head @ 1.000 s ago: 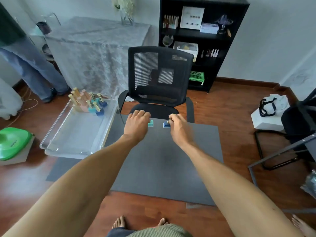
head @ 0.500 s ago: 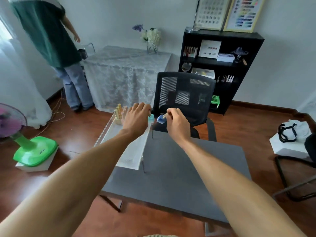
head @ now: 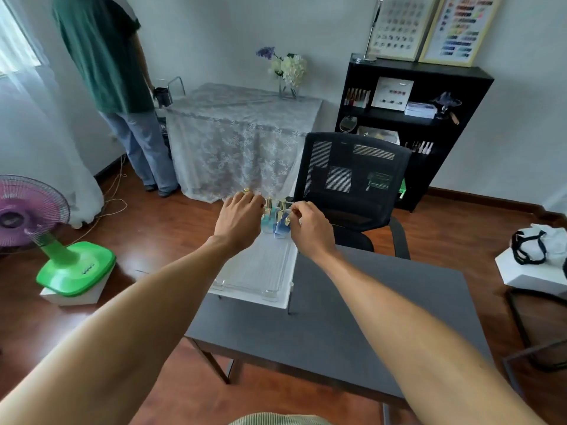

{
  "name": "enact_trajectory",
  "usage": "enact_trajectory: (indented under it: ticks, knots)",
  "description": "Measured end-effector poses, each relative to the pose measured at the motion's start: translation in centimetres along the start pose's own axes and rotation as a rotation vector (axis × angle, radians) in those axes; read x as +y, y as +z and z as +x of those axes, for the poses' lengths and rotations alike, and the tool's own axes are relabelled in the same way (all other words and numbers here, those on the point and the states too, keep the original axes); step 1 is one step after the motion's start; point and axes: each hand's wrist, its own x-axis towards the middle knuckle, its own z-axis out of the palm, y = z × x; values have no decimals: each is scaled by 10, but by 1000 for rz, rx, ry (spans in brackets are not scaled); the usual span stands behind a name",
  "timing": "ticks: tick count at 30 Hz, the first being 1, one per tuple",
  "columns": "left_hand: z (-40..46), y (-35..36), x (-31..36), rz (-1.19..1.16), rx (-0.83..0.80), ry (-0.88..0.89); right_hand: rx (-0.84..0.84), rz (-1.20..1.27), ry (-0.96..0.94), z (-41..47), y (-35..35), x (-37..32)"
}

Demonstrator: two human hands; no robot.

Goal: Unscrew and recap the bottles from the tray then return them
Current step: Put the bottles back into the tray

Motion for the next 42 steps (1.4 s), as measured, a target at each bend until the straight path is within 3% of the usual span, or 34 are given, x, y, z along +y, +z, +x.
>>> enact_trajectory:
  ticks: [13,42]
  knots:
    - [-8,35,-9,29,-94,10,-112,-106,-17,2,30,10]
    - [23,80,-26,26,41,95,-109,-231,-93,50,56,17]
